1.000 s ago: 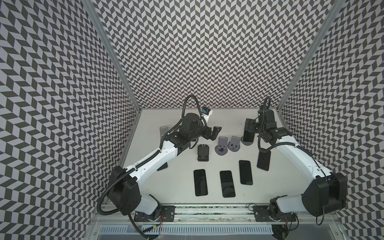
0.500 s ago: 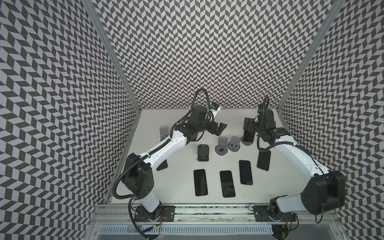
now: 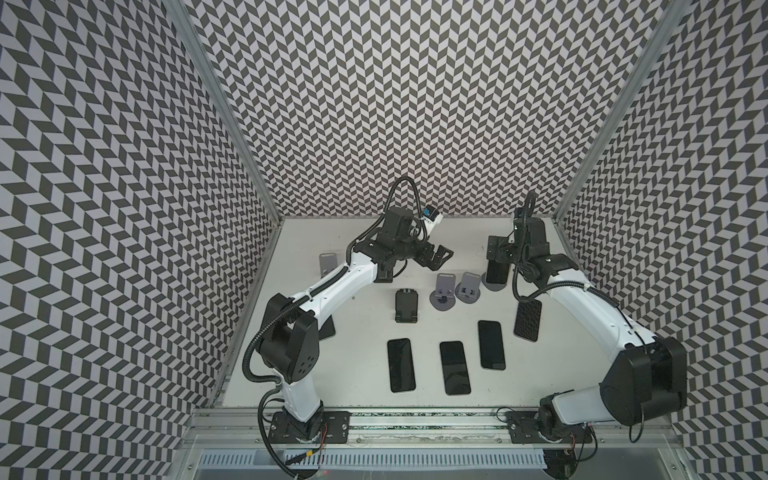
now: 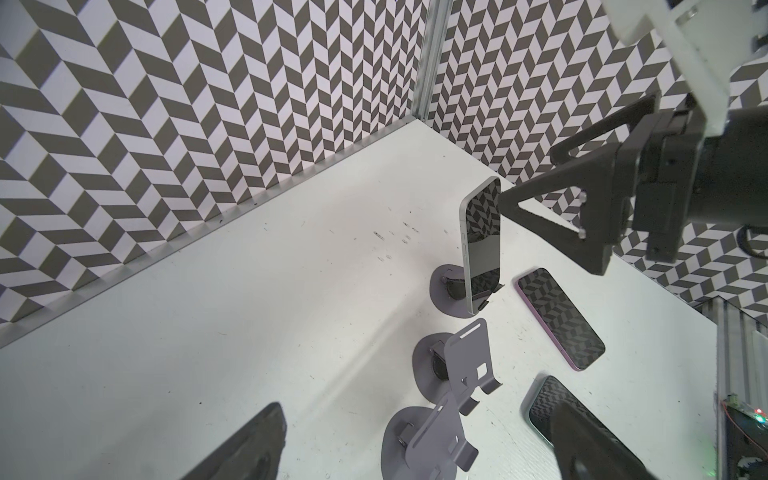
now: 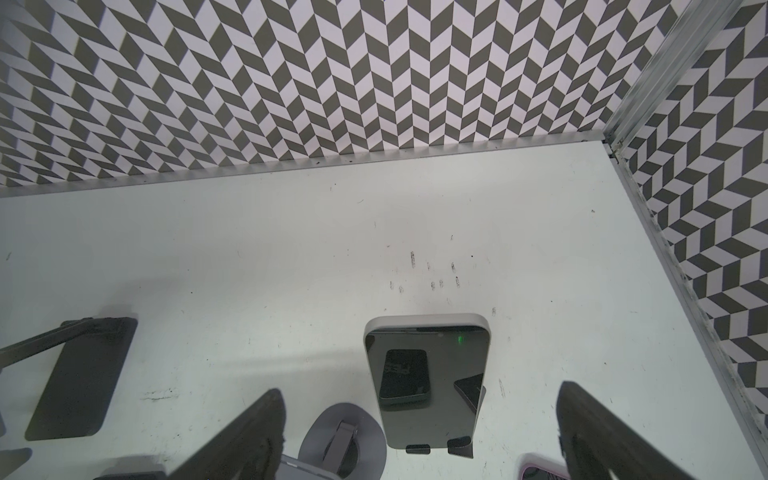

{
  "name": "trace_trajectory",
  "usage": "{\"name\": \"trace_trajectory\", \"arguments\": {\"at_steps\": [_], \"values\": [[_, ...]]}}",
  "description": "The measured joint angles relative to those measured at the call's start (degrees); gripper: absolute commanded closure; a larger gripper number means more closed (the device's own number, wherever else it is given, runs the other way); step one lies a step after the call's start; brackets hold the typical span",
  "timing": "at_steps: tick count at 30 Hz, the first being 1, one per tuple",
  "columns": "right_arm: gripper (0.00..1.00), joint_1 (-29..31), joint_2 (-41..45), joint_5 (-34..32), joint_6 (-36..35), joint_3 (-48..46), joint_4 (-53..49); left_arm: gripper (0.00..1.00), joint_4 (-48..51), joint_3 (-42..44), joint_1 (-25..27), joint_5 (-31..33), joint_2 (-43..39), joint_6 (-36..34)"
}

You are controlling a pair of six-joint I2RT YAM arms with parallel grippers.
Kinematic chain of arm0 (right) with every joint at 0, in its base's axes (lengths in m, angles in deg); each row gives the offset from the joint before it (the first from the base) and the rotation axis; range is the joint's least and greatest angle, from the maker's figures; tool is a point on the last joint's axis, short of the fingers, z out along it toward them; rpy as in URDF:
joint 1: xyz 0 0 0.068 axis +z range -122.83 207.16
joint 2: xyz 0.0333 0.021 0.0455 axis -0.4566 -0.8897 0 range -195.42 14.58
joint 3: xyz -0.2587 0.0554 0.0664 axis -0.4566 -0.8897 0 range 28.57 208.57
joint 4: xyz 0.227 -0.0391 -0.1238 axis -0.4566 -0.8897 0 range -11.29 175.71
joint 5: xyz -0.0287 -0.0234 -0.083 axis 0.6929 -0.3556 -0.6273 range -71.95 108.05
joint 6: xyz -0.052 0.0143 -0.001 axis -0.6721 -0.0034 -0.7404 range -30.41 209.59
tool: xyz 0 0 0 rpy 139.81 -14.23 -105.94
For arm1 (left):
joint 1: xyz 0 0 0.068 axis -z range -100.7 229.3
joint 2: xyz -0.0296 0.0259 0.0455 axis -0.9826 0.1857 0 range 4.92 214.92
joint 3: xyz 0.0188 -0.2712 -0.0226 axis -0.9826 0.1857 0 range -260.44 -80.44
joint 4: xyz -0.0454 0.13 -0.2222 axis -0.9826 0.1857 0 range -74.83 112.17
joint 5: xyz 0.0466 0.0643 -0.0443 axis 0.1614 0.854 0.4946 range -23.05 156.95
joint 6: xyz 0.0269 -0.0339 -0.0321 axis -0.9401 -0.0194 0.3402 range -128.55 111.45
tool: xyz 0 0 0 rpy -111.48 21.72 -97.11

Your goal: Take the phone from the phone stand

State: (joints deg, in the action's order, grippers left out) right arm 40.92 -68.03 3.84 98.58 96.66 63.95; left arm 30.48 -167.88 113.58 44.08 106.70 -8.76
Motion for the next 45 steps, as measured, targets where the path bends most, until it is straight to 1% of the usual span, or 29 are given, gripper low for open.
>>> {"name": "trace_trajectory", "arguments": {"at_steps": [7,14,18,30,45], "values": [[0.03,0.00,0.00,-0.81,-0.15,0.00,-0.04,0.00,-0.11,-0.74,0.02,-3.21,1.36,0.07],[0.06,-0.07,0.00,-1.25,0.39,0.00,-0.02,0.00,-0.28,-0.74,0.02,-4.70,1.36,0.07],[0.08,-0.57,0.00,-0.76,1.33,0.00,-0.04,0.00,-0.46,-0.74,0.02,-5.42,1.36,0.11],[0.11,-2.40,-0.31,0.87,2.71,0.00,-0.09,0.00,-1.07,-0.74,-0.22,-7.52,3.67,0.90],[0.12,-2.67,-4.79,2.23,3.08,0.76,-0.48,0.00,-1.16,-0.74,-1.84,-9.38,4.26,1.79]]}}
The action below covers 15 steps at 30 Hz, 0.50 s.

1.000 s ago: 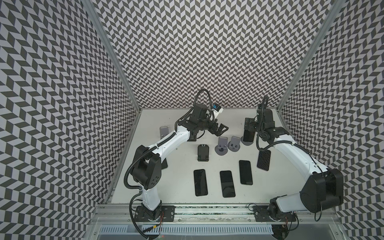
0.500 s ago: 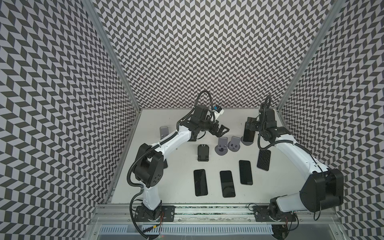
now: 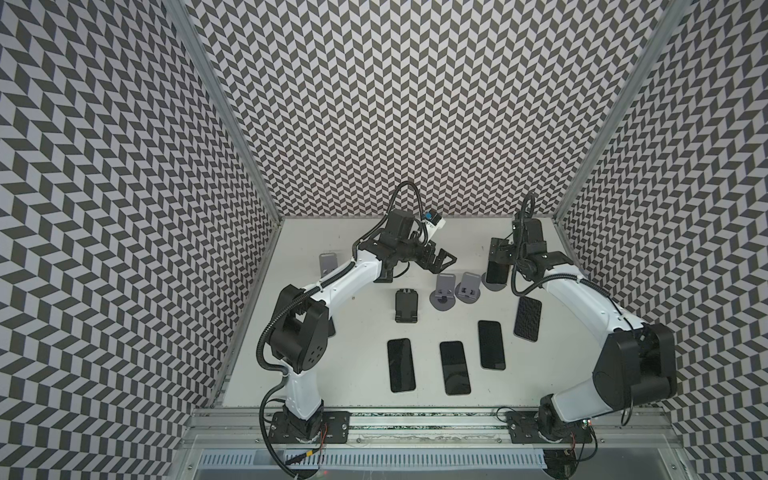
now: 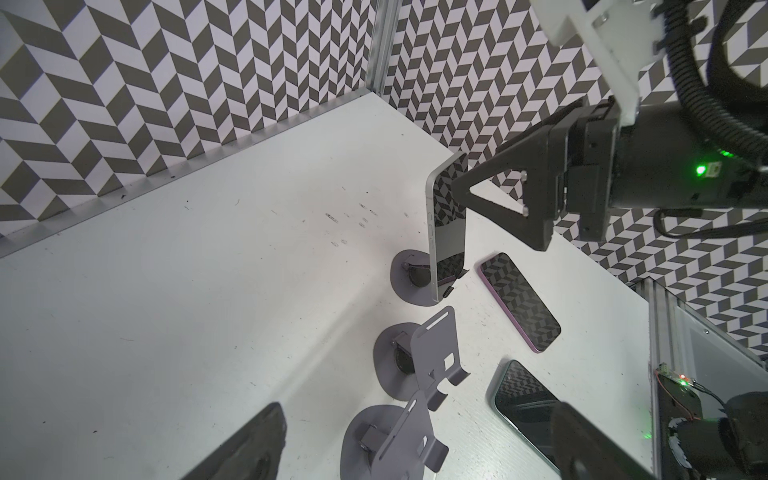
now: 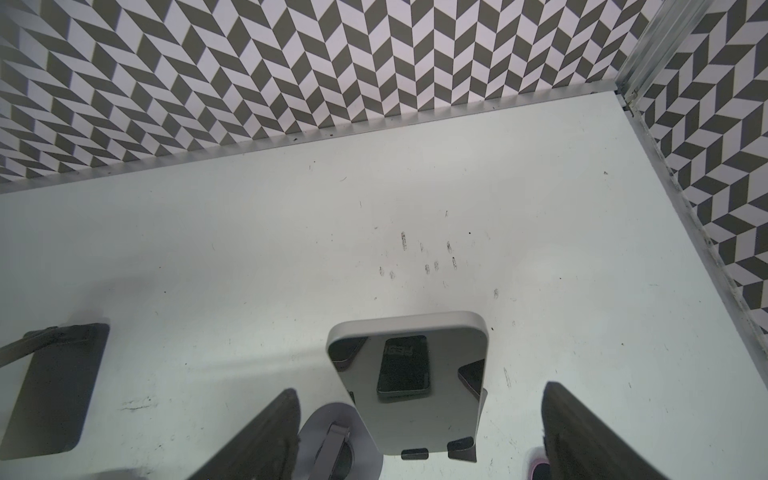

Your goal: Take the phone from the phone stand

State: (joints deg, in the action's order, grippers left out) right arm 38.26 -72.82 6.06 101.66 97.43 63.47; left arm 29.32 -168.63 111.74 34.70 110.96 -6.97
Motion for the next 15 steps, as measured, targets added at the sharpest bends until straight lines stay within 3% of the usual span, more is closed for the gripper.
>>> {"name": "trace_trajectory", "arguments": {"at_steps": [15], "values": [[0.16,-0.11,-3.32,-0.02,-1.14,2.34,-0.04,0.00,-2.23,0.00,-2.51,-4.24,0.44,2.80]]}}
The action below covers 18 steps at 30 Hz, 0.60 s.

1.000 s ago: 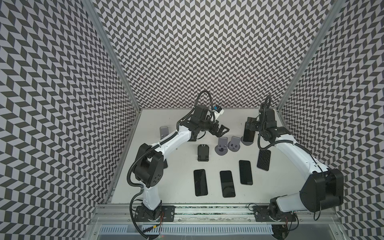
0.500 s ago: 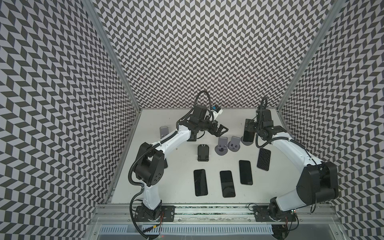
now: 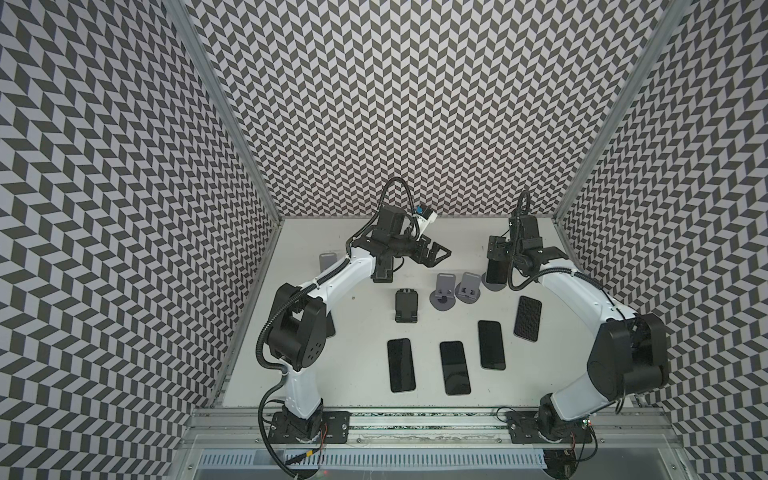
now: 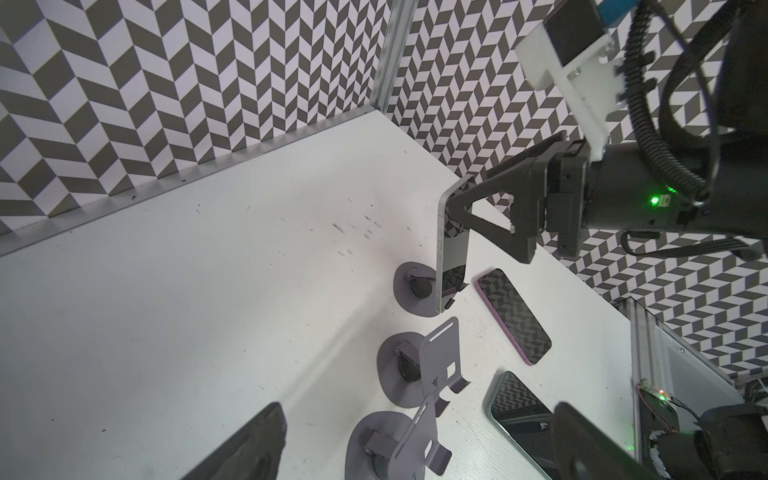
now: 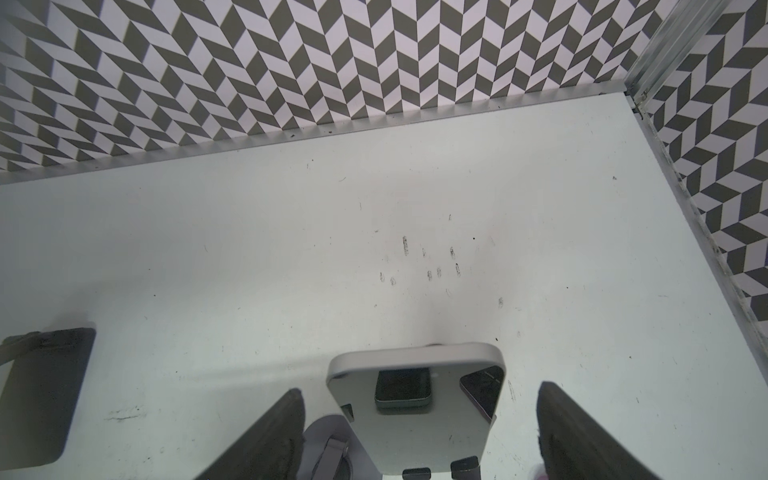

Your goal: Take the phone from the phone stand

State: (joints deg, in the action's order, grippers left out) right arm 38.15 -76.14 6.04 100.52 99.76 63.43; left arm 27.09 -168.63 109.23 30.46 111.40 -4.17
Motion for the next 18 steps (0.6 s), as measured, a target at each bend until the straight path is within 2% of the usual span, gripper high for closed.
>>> {"name": "trace_trajectory", "arguments": {"at_steps": [9,18], "values": [[0.18,-1.79,-0.46,0.44,-0.46,0.02,-0.02,0.00,-2.12,0.00,0.04,-2.40,1.60,4.57],[0.17,-2.12,-0.50,2.73,-0.46,0.02,0.02,0.00,-2.51,0.00,0.46,-3.10,1.81,4.59]]}}
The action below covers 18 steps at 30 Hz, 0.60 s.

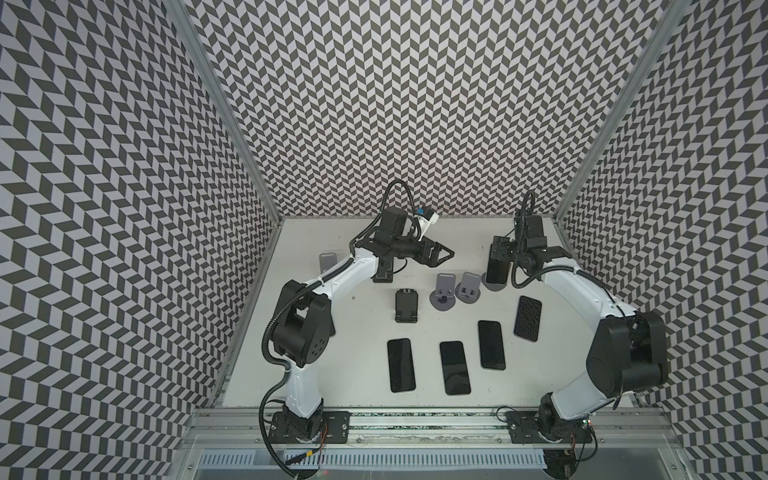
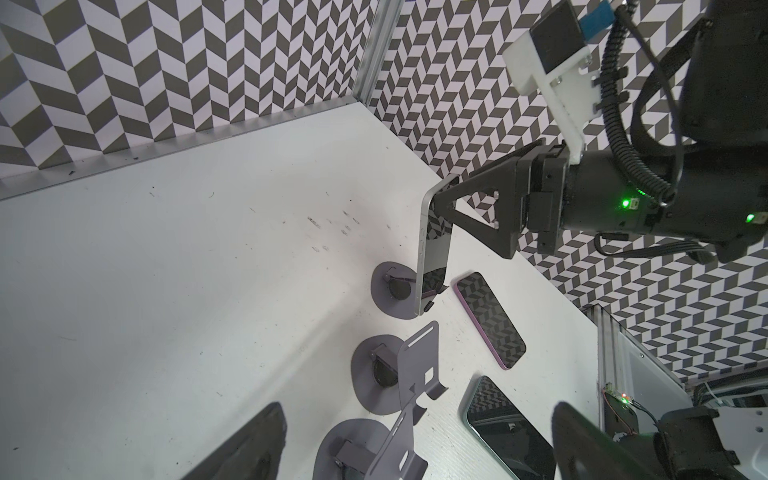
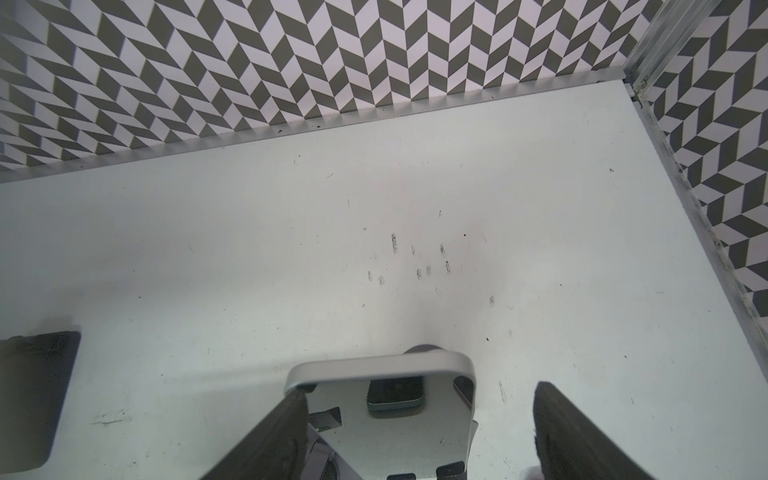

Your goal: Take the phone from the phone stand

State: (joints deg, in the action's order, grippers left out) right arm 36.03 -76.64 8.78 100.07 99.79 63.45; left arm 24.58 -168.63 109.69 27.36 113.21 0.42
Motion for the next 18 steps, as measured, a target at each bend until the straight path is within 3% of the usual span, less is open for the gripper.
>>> {"name": "trace_trajectory", "arguments": {"at_steps": [18], "values": [[0.15,-0.04,-0.90,2.14,-0.02,0.00,0.00,0.00,0.02,0.00,0.39,-0.15,0.04,-0.61]]}}
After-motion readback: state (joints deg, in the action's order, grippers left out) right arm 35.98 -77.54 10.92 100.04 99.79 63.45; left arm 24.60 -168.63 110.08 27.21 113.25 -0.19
